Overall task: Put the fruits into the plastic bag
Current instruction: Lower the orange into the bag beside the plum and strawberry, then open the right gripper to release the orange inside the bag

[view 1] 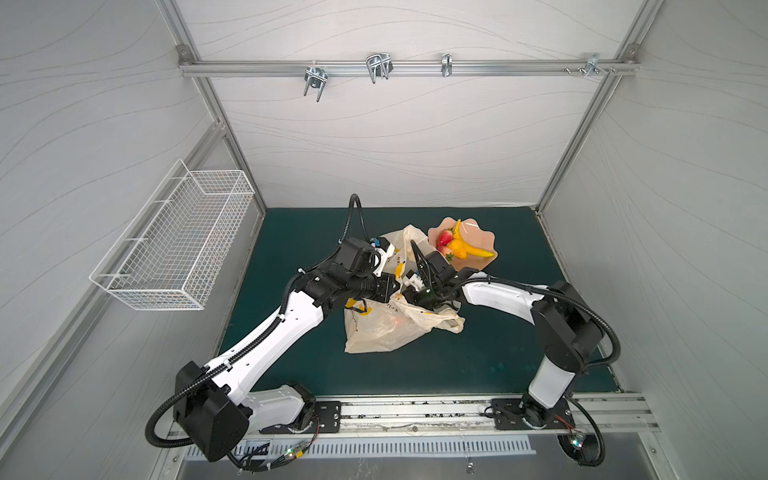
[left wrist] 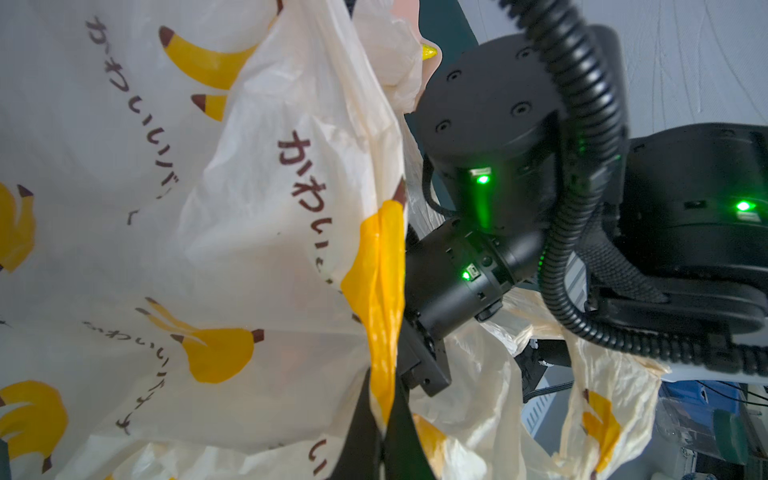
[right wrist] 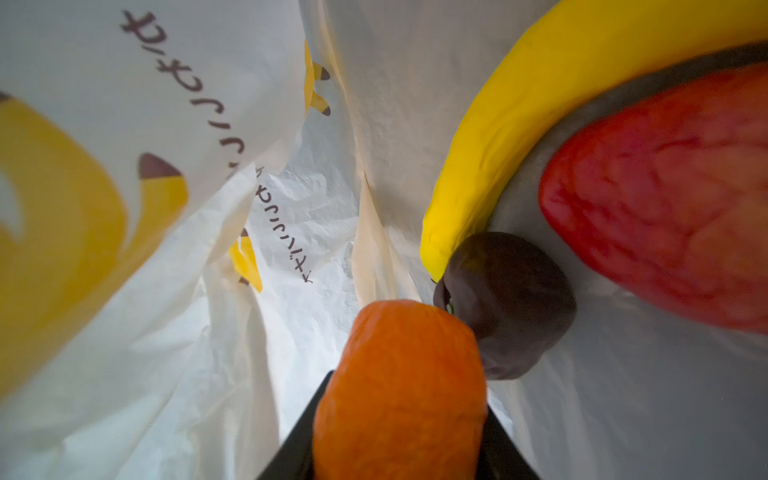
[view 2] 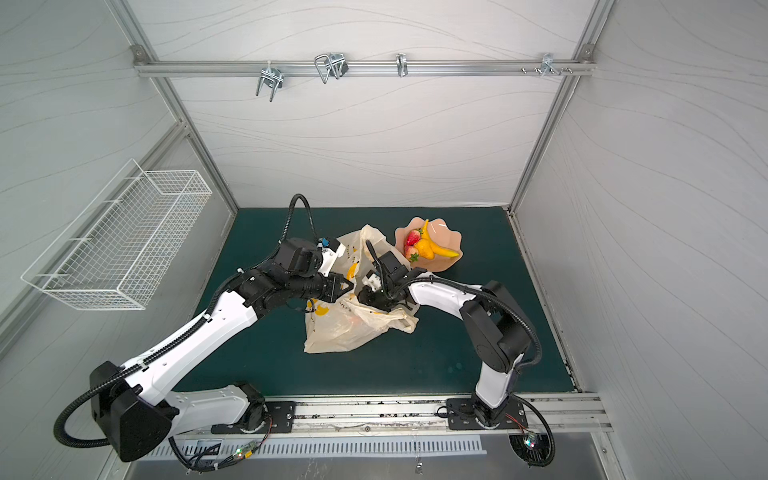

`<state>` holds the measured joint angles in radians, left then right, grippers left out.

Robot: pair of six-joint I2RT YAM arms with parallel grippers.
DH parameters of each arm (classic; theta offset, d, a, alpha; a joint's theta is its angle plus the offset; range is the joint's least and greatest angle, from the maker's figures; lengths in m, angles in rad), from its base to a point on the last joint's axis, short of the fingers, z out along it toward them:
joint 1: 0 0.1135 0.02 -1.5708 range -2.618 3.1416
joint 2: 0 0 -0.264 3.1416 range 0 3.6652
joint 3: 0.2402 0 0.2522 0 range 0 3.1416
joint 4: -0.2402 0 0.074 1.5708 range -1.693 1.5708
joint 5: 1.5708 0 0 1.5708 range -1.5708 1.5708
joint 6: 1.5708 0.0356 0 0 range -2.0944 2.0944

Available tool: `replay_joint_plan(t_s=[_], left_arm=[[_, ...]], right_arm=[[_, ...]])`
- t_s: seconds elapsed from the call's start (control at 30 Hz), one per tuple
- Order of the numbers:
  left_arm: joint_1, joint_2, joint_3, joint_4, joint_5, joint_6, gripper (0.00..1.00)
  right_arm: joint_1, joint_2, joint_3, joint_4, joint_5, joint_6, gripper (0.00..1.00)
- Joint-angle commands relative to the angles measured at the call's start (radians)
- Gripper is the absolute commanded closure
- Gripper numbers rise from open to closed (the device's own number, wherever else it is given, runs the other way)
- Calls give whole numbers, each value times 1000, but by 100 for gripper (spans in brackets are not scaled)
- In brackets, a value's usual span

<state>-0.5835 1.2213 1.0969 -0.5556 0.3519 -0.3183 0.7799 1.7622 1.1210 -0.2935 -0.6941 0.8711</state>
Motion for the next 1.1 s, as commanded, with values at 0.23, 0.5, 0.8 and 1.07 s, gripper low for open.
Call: replay_joint_plan(t_s=[0.23, 0.5, 0.8, 1.07], left_arm=[[-4, 1, 32, 49, -1, -5, 100], [-3, -7, 28, 48, -7, -5, 100], [-3, -14, 21, 44, -13, -5, 100], [-4, -25, -8, 55, -38, -18, 100]], right_arm=[[13, 45, 45, -87, -21, -17, 60], [12, 23, 51, -107, -7, -32, 37], [0, -29, 41, -140, 20, -56, 21], [-54, -114, 3, -185, 35, -83, 18]])
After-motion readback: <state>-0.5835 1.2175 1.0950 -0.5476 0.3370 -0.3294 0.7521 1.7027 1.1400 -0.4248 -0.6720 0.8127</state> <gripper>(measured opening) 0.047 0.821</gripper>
